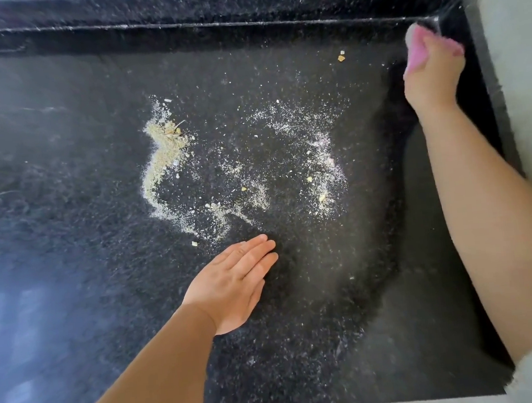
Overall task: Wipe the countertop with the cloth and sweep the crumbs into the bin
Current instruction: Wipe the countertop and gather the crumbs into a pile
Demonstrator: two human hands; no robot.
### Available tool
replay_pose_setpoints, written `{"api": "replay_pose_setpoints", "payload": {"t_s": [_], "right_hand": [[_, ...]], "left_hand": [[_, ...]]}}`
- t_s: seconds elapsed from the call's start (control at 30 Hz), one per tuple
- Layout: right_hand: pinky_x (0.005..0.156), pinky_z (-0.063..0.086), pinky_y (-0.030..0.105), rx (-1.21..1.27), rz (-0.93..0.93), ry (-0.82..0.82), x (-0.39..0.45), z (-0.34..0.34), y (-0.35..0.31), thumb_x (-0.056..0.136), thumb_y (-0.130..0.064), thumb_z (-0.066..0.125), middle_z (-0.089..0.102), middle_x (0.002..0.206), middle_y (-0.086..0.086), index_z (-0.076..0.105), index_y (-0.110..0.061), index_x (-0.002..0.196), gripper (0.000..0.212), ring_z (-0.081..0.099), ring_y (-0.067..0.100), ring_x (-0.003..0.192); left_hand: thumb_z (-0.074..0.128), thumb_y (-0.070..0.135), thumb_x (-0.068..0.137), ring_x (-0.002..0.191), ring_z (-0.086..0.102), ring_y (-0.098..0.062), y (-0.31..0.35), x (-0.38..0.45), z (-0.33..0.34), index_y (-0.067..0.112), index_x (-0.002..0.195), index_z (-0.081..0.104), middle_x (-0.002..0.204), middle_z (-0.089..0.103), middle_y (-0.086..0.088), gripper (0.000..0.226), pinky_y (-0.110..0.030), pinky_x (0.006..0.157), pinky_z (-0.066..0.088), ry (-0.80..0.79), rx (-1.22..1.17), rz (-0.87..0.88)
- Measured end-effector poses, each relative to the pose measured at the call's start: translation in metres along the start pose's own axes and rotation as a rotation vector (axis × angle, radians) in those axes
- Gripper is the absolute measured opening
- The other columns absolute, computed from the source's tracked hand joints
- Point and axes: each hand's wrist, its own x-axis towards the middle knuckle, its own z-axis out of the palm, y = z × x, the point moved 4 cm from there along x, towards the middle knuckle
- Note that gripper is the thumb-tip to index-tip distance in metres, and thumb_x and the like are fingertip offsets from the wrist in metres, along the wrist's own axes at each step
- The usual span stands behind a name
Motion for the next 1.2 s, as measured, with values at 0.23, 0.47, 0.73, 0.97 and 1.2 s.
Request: {"api": "replay_pose_setpoints", "payload": {"t_s": [0.23, 0.47, 0.73, 0.97, 1.2], "right_hand": [[0.07, 0.033, 0.028, -0.066, -0.051, -0.255, -0.006, 0.044, -0.029, 0.057, 0.006, 0.023, 0.035, 0.092, 0.003, 0.038, -0.025, 0.081, 0.042, 0.034, 0.022, 0.105], [0.093, 0.03, 0.022, 0.173, -0.366, -0.501, -0.11, 0.022, -0.06, 0.089, 0.006, 0.032, 0.045, 0.136, 0.007, 0.053, -0.01, 0.126, 0.045, 0.042, 0.019, 0.11], [0.049, 0.011, 0.028, -0.082, -0.107, -0.192, -0.062, 0.019, -0.002, 0.046, -0.001, 0.024, 0.033, 0.069, 0.004, 0.025, -0.017, 0.059, 0.02, 0.039, 0.023, 0.067], [0.072, 0.038, -0.001, 0.373, -0.169, -0.332, -0.134, 0.0, -0.049, 0.092, 0.001, 0.041, 0.058, 0.12, 0.021, 0.059, 0.003, 0.116, 0.03, 0.054, 0.021, 0.101], [0.051, 0.023, 0.025, 0.059, 0.144, -0.084, -0.104, -0.013, 0.002, 0.069, -0.001, 0.031, 0.039, 0.073, 0.002, 0.042, -0.025, 0.062, 0.027, 0.03, 0.02, 0.076]], "left_hand": [[0.003, 0.028, 0.099, 0.118, 0.037, -0.021, -0.001, 0.001, 0.0, 0.007, 0.12, 0.04, 0.119, 0.062, -0.011, 0.048, -0.034, 0.099, 0.029, 0.042, -0.042, -0.005], [0.001, 0.028, 0.098, 0.117, 0.047, -0.023, 0.001, 0.0, -0.001, 0.007, 0.111, 0.064, 0.117, 0.064, -0.007, 0.068, -0.036, 0.097, 0.036, 0.001, 0.006, 0.0], [-0.001, 0.028, 0.098, 0.117, 0.045, -0.019, 0.0, -0.001, 0.001, 0.01, 0.109, 0.066, 0.117, 0.064, -0.004, 0.07, -0.032, 0.098, 0.033, -0.08, -0.004, -0.019], [-0.001, 0.027, 0.098, 0.11, 0.059, -0.02, -0.001, 0.0, -0.003, 0.01, 0.106, 0.068, 0.114, 0.066, -0.003, 0.072, -0.035, 0.098, 0.027, -0.169, -0.031, -0.011], [-0.012, 0.031, 0.087, 0.134, 0.031, -0.016, 0.002, 0.003, -0.006, 0.01, 0.136, 0.039, 0.144, 0.027, 0.005, 0.074, -0.027, 0.112, 0.016, -0.087, -0.078, 0.072]]}}
